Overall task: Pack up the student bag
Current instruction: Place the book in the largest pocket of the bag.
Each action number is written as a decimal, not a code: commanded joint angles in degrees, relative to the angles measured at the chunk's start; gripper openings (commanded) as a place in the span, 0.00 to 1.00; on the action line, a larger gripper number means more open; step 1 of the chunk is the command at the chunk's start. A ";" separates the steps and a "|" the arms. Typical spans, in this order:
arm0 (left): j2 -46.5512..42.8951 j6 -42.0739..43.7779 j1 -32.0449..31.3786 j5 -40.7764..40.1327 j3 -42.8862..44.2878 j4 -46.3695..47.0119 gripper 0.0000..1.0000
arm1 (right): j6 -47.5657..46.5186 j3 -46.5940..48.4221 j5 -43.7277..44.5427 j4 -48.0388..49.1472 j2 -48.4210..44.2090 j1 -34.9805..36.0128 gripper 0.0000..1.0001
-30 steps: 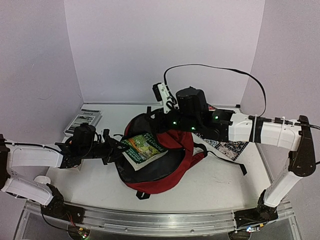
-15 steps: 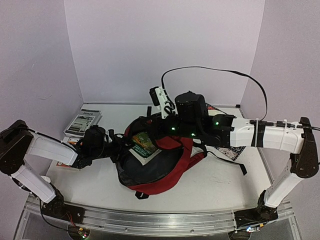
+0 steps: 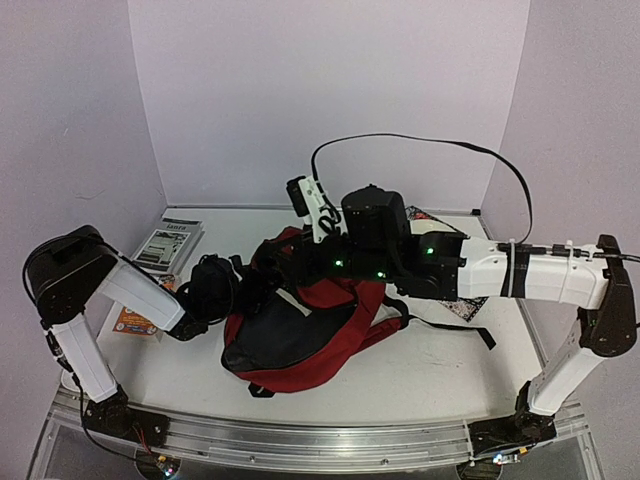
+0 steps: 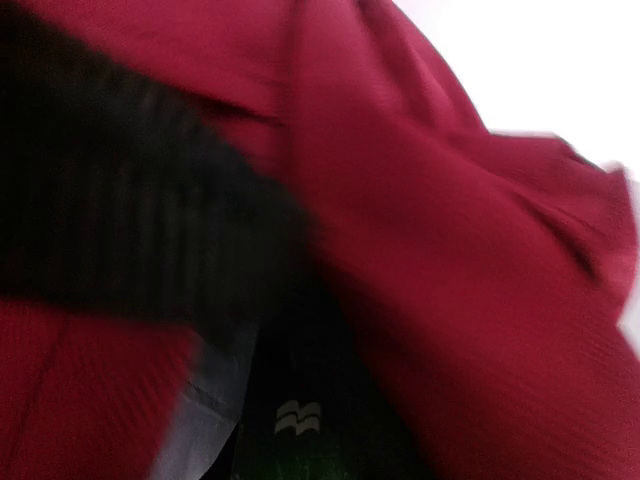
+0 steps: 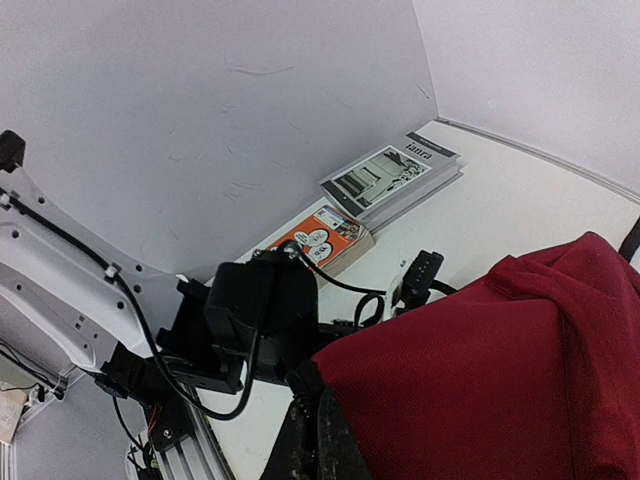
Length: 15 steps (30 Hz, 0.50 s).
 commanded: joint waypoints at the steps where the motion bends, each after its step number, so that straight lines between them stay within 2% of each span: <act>1: 5.16 -2.58 -0.31 -2.89 2.02 17.88 0.07 | 0.43 3.58 -0.93 4.48 -0.38 1.14 0.00; 3: 6.63 -2.38 -0.37 -2.97 1.82 18.42 0.09 | 0.13 3.23 1.37 3.87 -0.63 1.14 0.00; 6: 6.93 0.83 -0.85 -3.45 1.68 18.53 0.17 | -0.65 2.79 4.51 2.75 -0.96 1.17 0.00; 11: 5.21 6.23 -1.48 -6.04 0.10 18.07 0.46 | -2.35 3.19 11.76 -0.48 -0.52 1.14 0.00; 15: 4.78 9.22 -2.26 -6.40 -1.44 16.85 0.63 | -3.68 4.64 15.95 -3.79 0.63 1.05 0.00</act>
